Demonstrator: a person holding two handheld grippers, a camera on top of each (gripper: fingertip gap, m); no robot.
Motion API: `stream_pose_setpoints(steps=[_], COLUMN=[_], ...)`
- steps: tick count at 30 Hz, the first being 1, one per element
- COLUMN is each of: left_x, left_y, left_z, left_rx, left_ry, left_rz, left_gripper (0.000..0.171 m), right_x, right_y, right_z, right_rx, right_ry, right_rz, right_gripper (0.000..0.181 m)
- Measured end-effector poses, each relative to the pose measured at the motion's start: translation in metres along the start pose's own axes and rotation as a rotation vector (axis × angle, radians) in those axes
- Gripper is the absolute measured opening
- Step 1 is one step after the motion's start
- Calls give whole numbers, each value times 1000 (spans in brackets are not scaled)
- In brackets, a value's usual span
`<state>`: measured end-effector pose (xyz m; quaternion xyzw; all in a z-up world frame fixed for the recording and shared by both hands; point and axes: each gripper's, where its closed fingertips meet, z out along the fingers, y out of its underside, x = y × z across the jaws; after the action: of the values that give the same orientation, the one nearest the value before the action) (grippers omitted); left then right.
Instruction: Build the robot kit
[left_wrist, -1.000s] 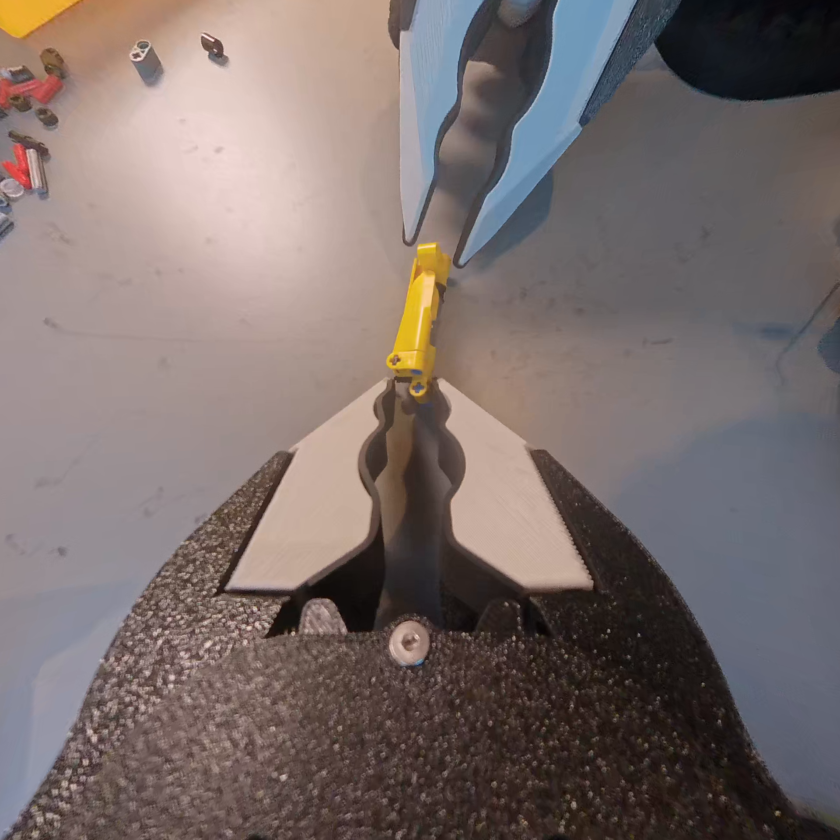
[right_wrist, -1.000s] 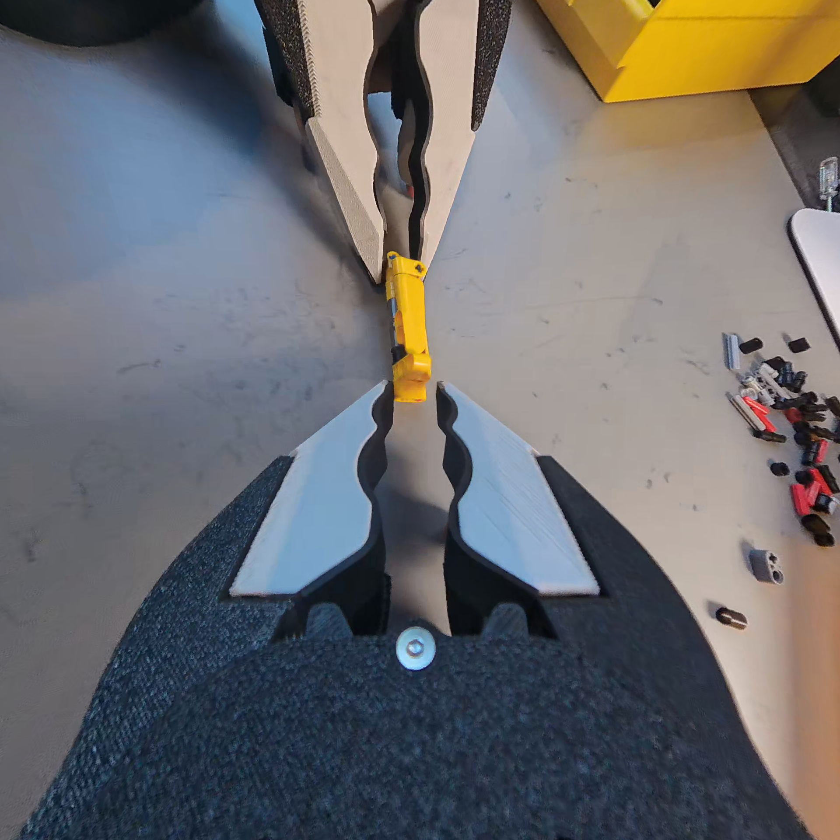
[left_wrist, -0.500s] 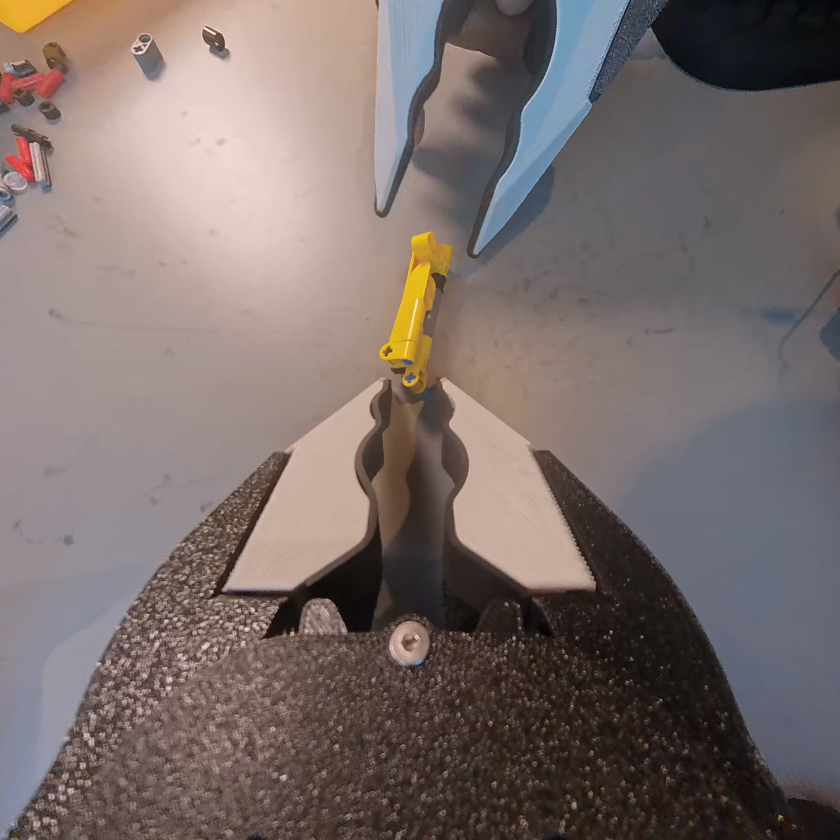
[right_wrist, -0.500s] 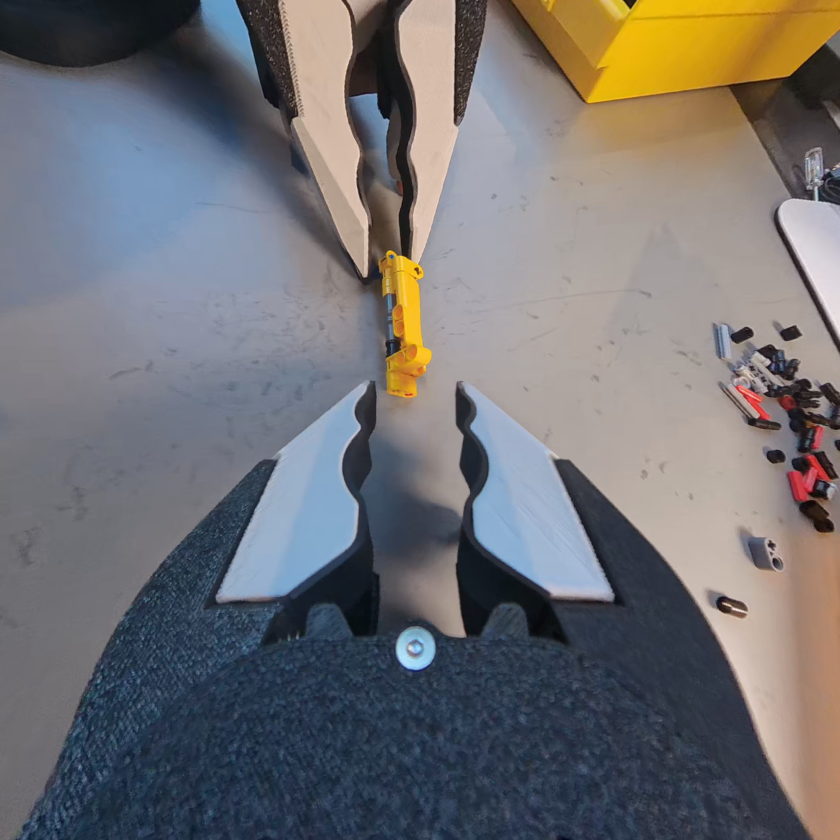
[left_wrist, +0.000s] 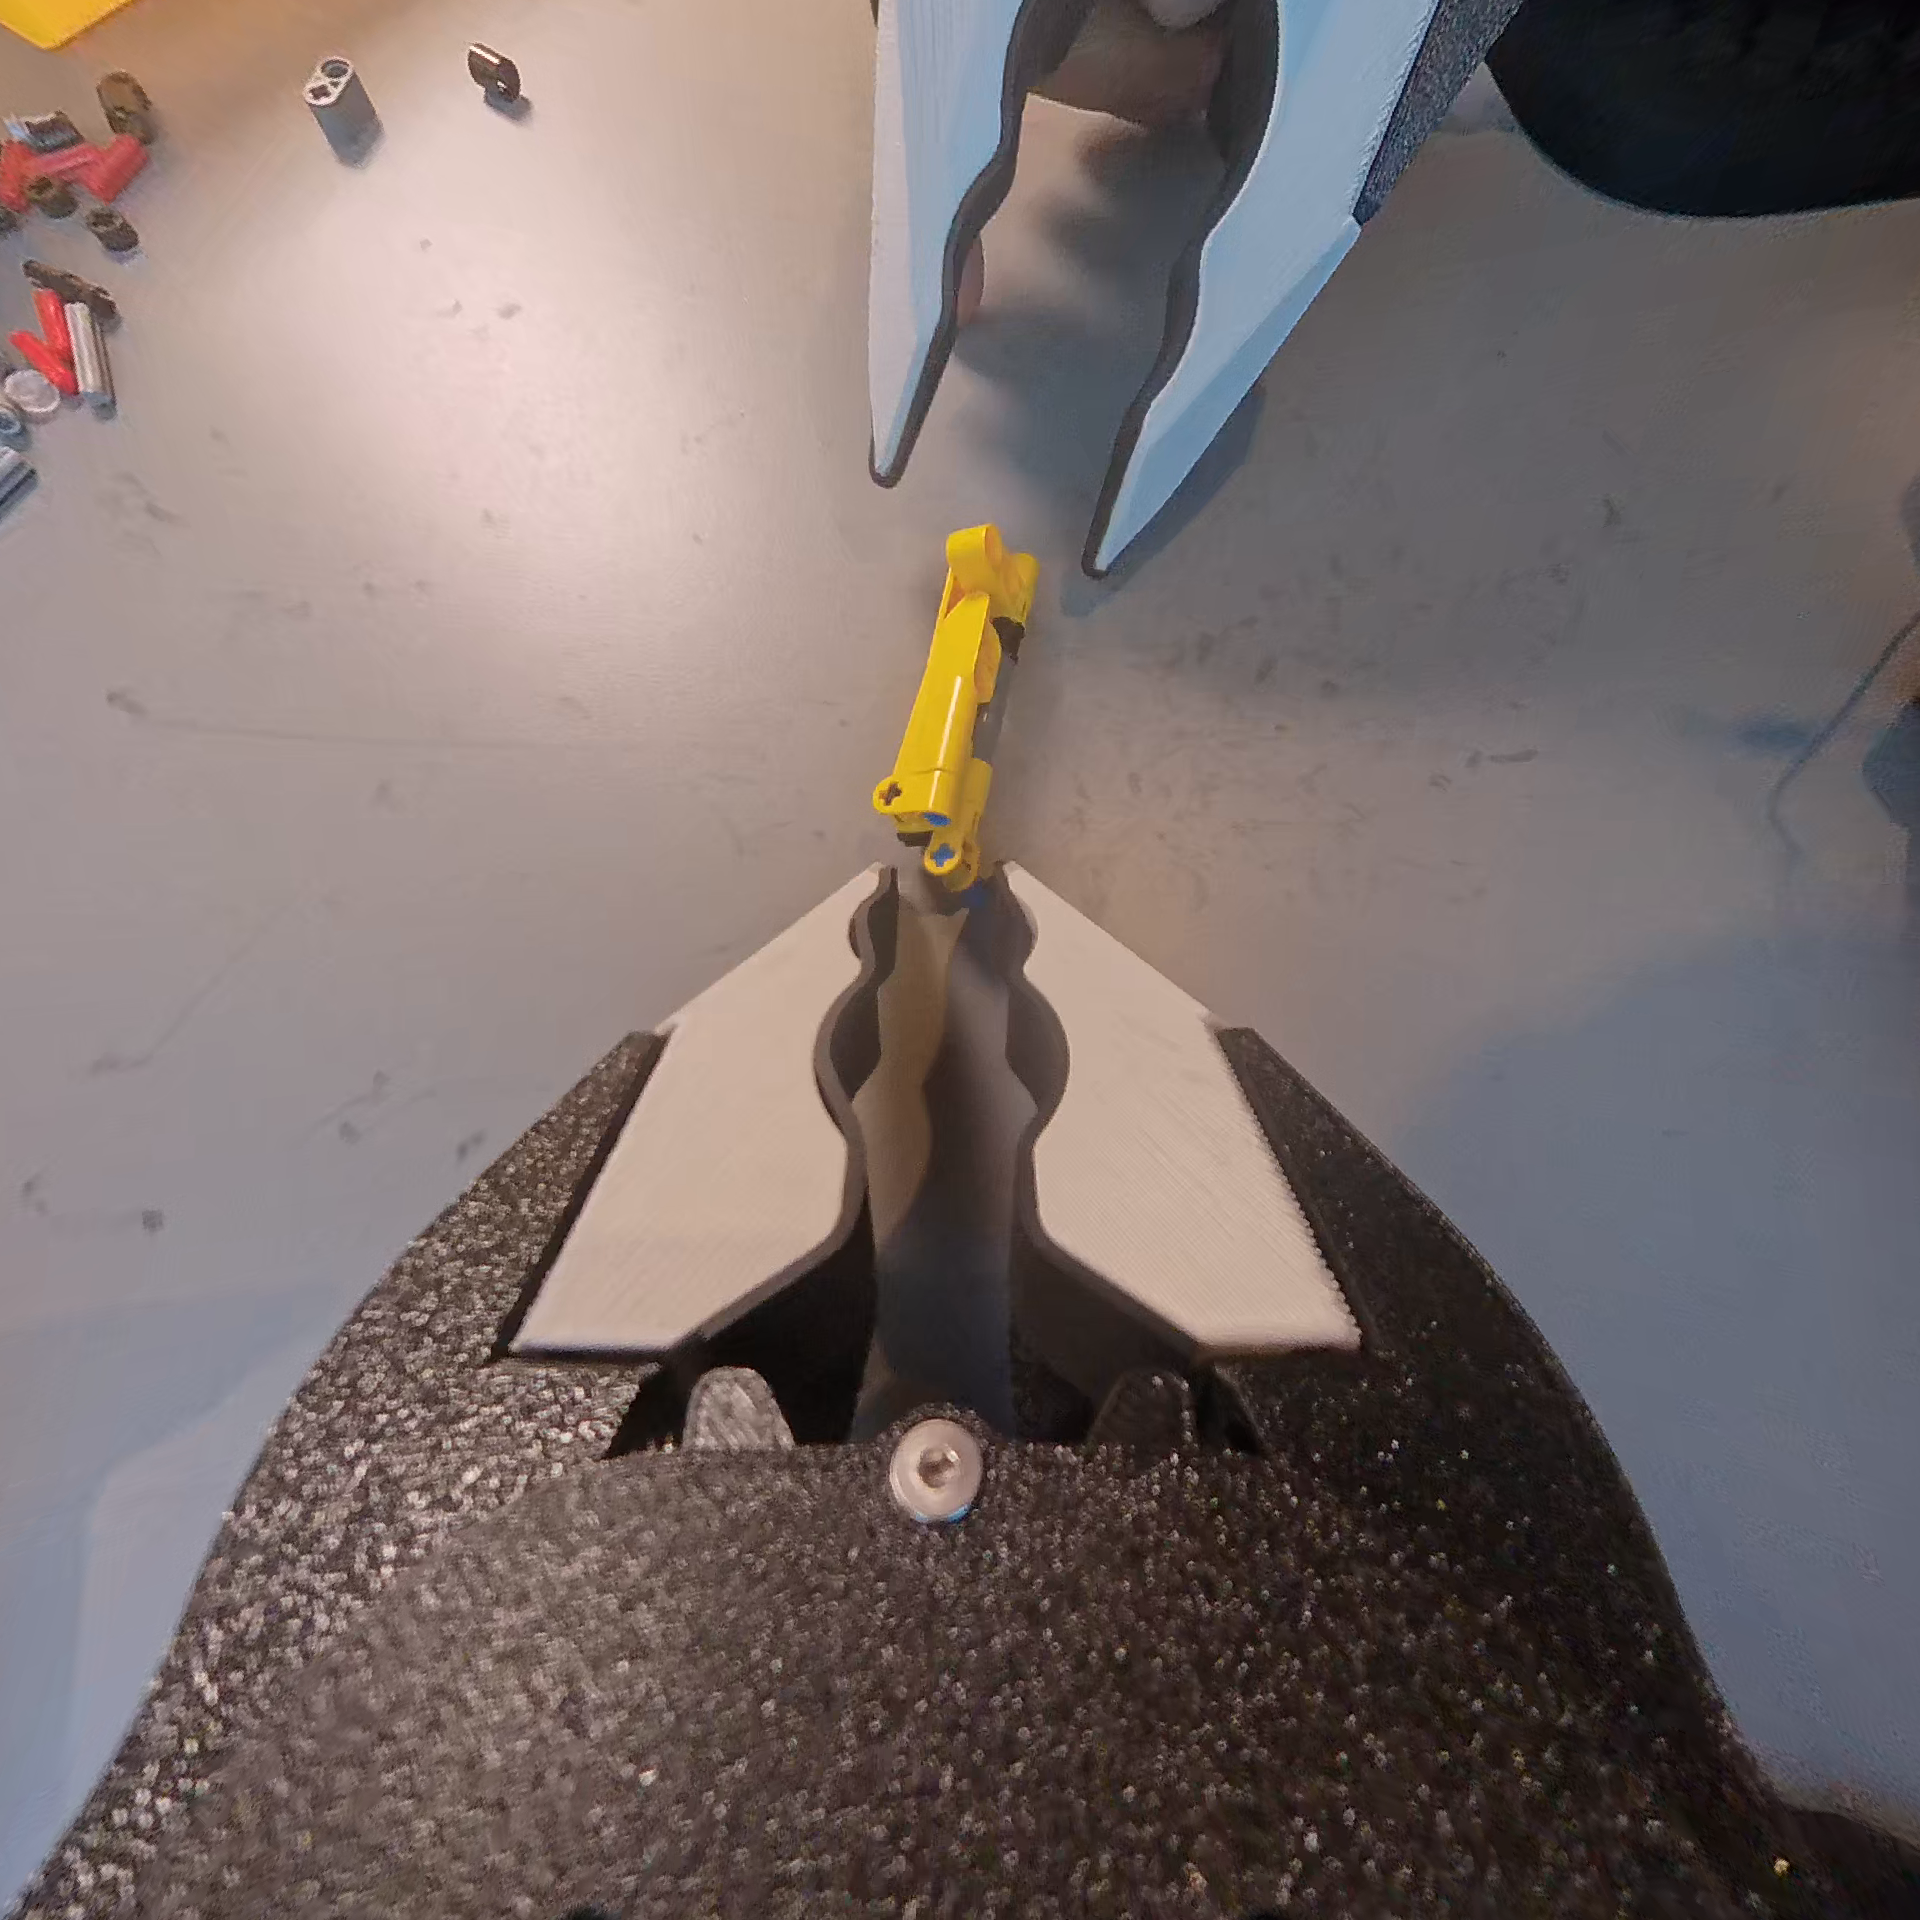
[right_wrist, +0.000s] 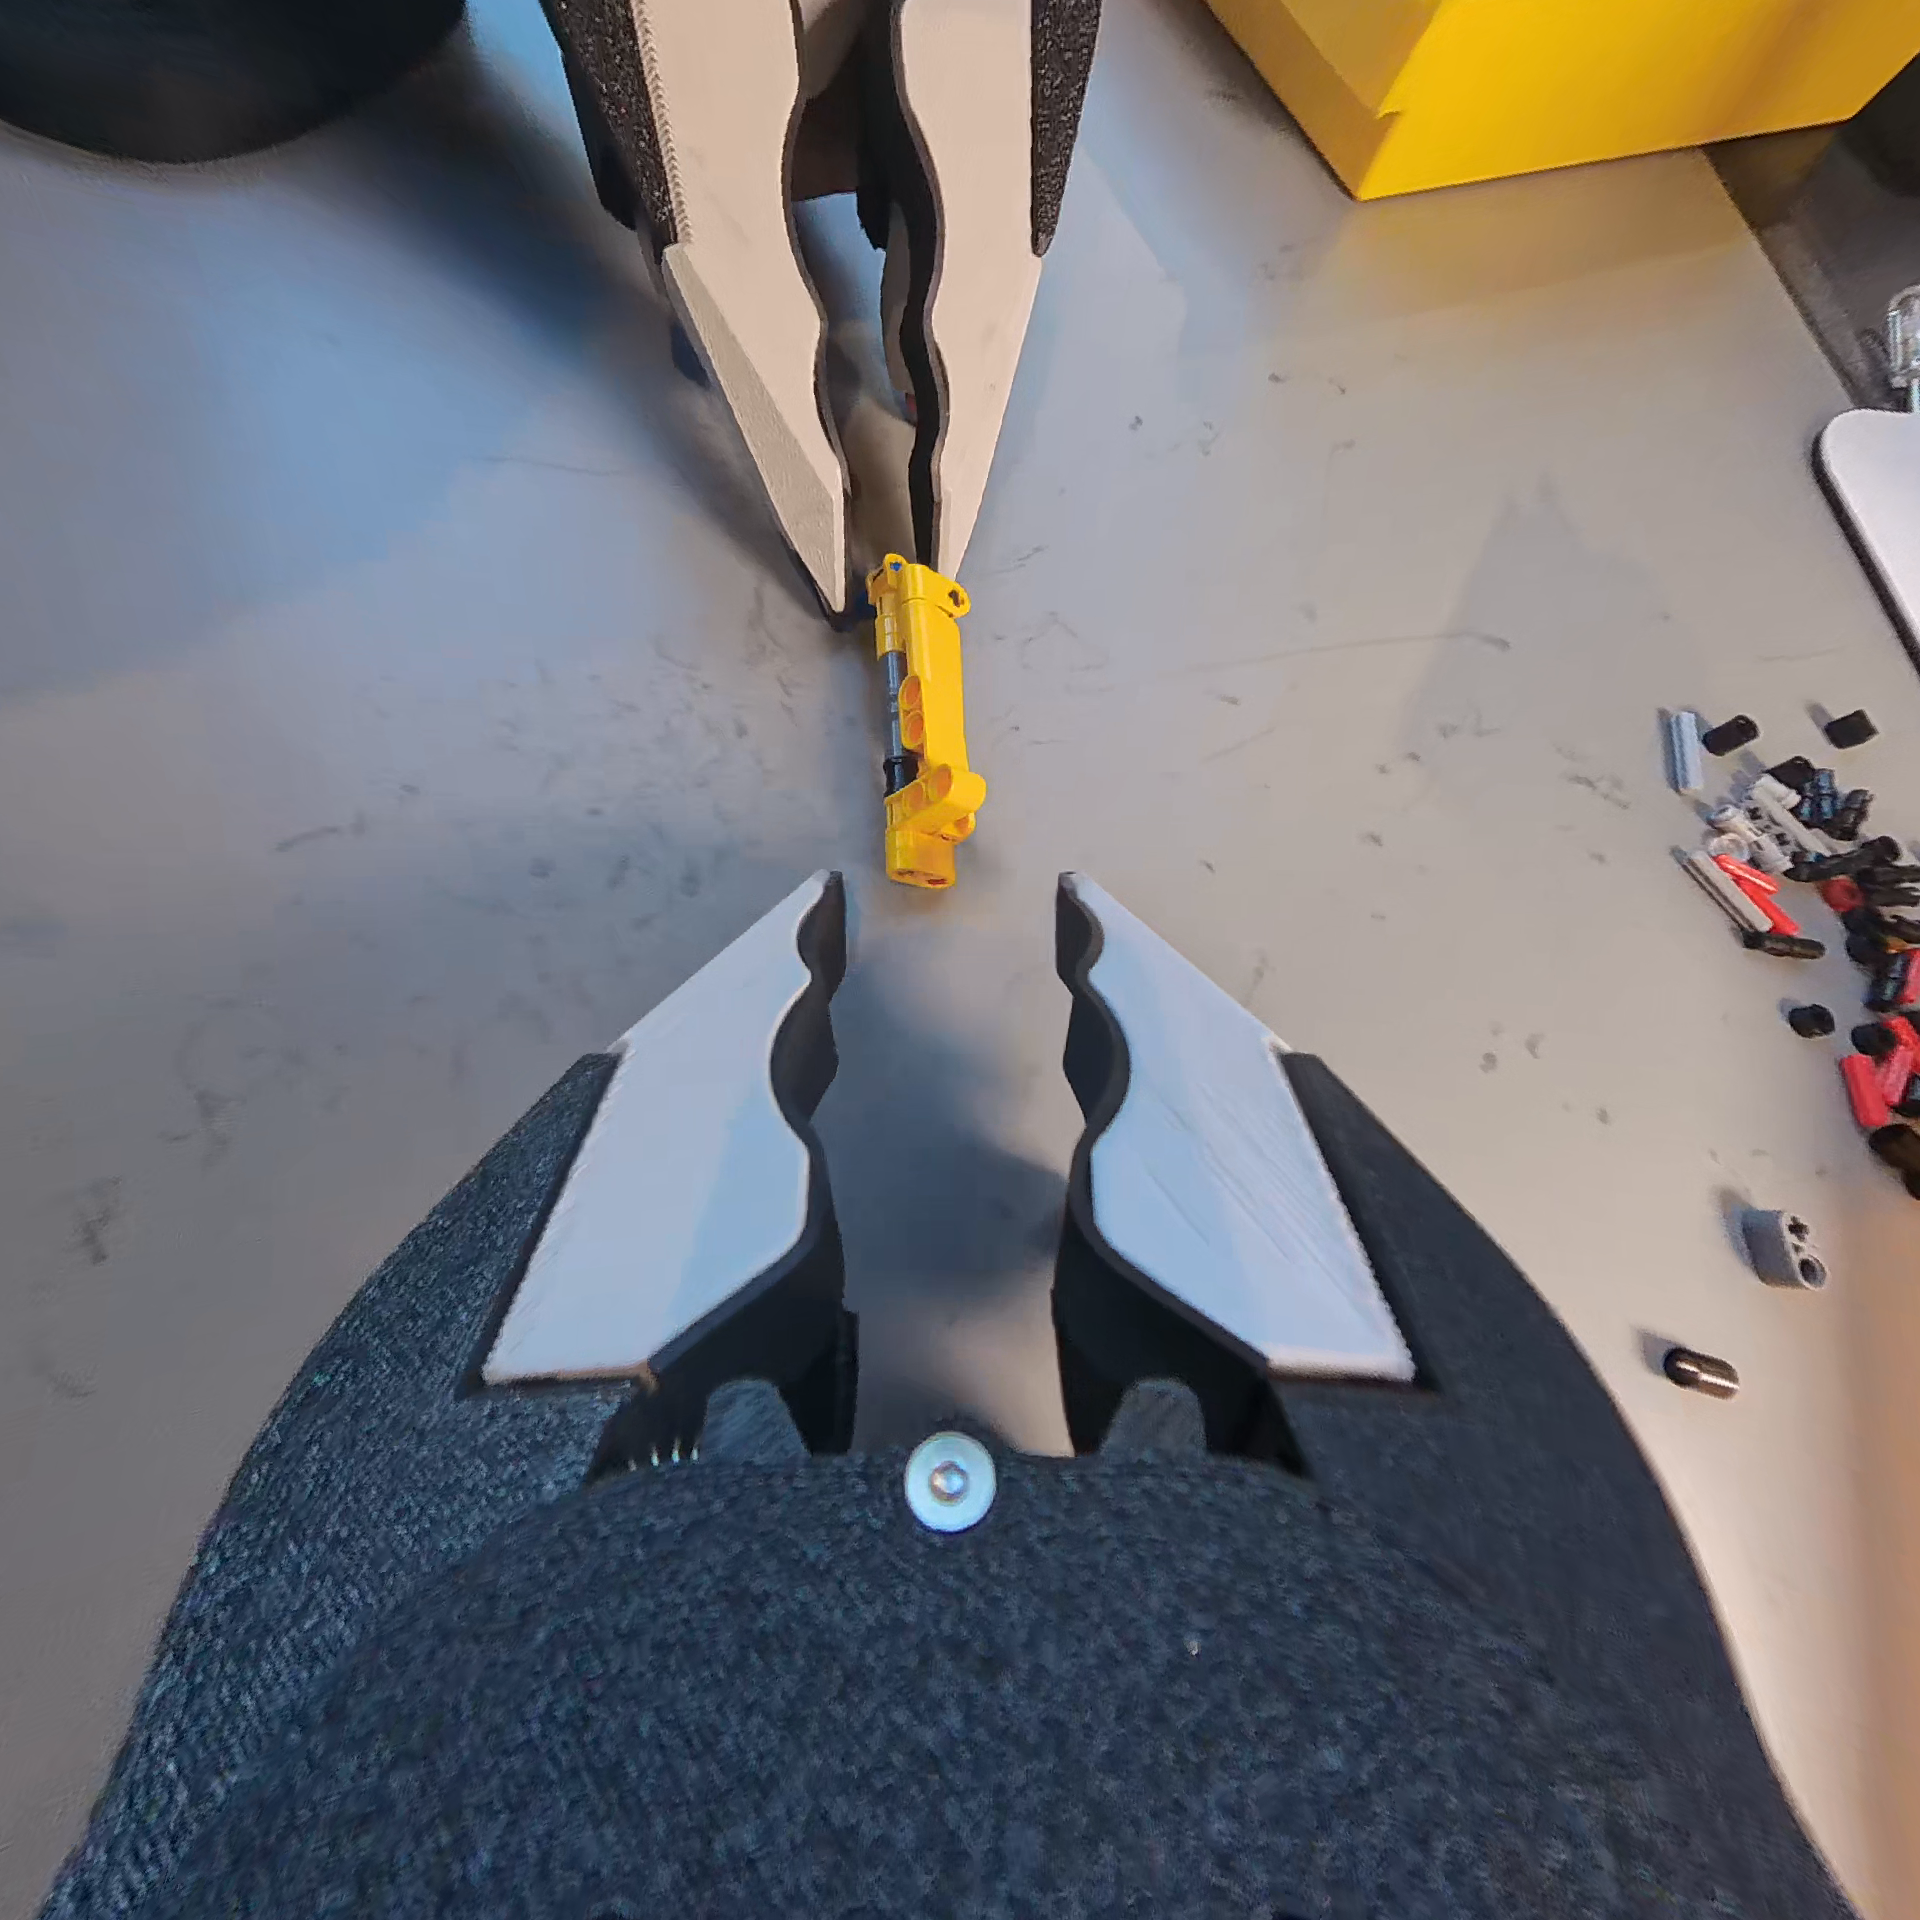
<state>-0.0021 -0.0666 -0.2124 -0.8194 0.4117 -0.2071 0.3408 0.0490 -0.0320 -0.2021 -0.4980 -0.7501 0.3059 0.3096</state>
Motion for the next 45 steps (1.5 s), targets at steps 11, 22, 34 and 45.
stream_pose_setpoints(steps=[11,22,34,45], left_x=[-2,-35,-48,-52], left_y=[-1,7,13,-37], left_z=[-1,-10,-18,-70], left_rx=[4,-40,-38,434], left_ry=[-30,-240,-299,-166], left_rz=[38,146,145,-119], left_gripper=[6,6,6,33], right_x=[-5,12,43,63], right_y=[-4,-13,-33,-44], right_z=[3,-4,-25,-45], right_rx=[2,82,255,375], right_ry=[2,75,220,297], right_rz=[-28,21,85,166], right_gripper=[26,30,36,42])
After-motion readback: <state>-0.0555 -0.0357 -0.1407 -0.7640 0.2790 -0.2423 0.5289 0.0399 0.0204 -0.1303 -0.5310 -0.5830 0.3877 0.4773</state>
